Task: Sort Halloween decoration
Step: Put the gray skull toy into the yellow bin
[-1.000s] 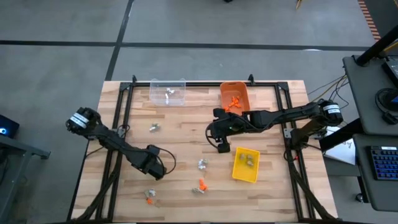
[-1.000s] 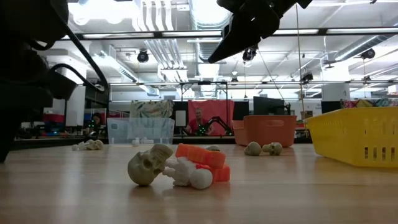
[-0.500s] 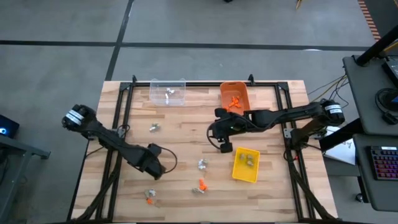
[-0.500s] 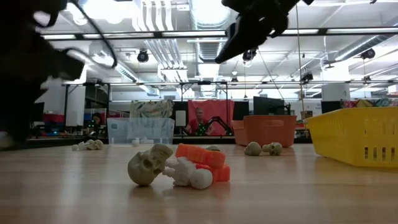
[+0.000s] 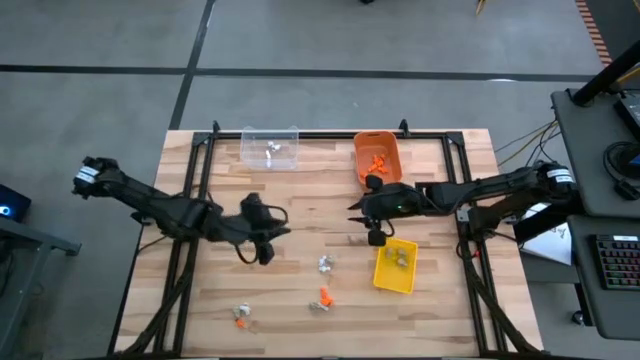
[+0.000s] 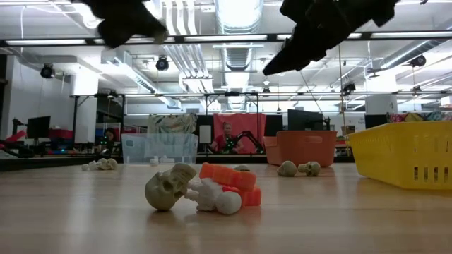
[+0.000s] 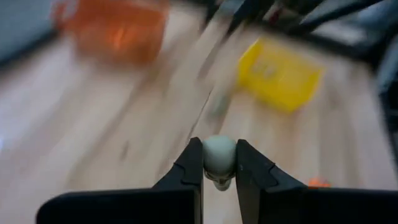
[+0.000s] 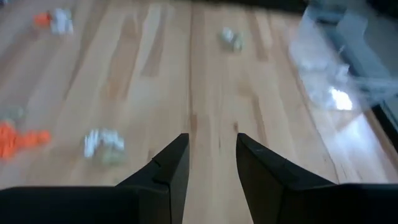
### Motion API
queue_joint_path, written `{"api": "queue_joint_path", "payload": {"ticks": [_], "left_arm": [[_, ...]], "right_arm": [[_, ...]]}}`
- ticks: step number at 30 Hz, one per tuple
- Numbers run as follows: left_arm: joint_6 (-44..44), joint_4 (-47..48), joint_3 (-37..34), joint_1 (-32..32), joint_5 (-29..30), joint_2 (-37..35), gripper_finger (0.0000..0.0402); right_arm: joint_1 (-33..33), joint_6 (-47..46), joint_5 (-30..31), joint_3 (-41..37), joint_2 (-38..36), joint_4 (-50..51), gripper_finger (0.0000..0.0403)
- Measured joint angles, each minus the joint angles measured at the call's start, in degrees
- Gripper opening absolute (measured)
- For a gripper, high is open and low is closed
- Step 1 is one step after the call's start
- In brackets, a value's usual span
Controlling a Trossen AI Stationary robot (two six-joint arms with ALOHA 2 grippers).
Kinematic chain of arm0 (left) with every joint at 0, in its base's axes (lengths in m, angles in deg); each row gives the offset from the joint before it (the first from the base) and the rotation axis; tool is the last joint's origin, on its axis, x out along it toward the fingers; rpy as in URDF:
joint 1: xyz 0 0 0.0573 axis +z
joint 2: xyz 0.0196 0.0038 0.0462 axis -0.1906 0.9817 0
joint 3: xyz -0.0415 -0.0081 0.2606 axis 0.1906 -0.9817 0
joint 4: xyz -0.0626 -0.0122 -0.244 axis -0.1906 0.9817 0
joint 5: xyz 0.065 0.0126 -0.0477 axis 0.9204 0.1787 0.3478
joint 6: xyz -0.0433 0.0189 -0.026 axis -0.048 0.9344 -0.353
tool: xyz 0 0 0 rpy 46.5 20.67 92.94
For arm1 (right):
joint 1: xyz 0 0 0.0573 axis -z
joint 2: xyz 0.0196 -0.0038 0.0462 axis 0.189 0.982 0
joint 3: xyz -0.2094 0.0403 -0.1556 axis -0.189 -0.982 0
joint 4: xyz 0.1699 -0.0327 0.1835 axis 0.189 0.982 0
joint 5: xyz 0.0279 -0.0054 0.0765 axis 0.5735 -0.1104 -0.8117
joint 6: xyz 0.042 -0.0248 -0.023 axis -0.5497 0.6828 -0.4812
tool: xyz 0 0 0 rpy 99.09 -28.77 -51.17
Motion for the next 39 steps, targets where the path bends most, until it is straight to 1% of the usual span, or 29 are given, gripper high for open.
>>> {"api": "queue_joint_path", "payload": {"ticks": [2,4,7,9,13,16,18,23,26,30,35,39], "left_arm": [[8.61,-7.74,-0.86,1.78,-3.30,-0.32,0.0018],[15.07,-14.91,-2.03,3.62,-8.48,-0.17,0.0018],[20.55,-23.55,-3.70,6.87,-15.72,1.30,0.0018],[22.93,-27.24,-4.36,8.76,-18.98,3.01,0.0018],[27.81,-34.92,-4.43,11.53,-22.21,8.17,0.0018],[30.61,-40.48,-3.64,12.94,-24.99,12.88,0.0018],[31.58,-44.25,-2.28,13.77,-26.65,16.65,0.0018],[33.56,-50.40,2.44,14.32,-26.78,25.89,0.0018],[35.31,-53.23,6.32,14.31,-26.80,31.40,0.0018],[36.88,-53.76,10.70,14.39,-26.87,37.48,0.0018],[36.57,-54.90,15.88,14.41,-26.84,43.92,0.0018],[36.06,-54.55,20.61,14.41,-26.87,49.45,0.0018]], "right_arm": [[-0.37,-0.45,0.00,-2.61,-0.06,-6.21,0.0121],[-0.78,-1.39,-0.04,-3.99,0.29,-10.12,0.0121],[-1.51,-3.71,-0.02,-4.58,0.31,-10.76,0.0121],[-2.04,-5.83,0.00,-4.58,0.00,-9.53,0.0121],[-3.22,-10.47,0.00,-2.88,-2.03,-1.67,0.0121],[-4.32,-15.22,-0.02,-0.71,-3.96,8.21,0.0121],[-5.02,-18.80,0.01,0.90,-5.33,16.58,0.0121],[-6.86,-28.08,0.02,4.76,-8.01,35.68,0.0121],[-8.39,-31.74,0.00,5.86,-9.91,42.59,0.0121],[-11.07,-36.97,-0.02,6.39,-13.46,50.81,0.0121],[-13.57,-42.17,0.10,6.24,-18.21,53.53,0.0121],[-14.46,-42.69,0.52,6.17,-20.31,52.03,0.0121]]}}
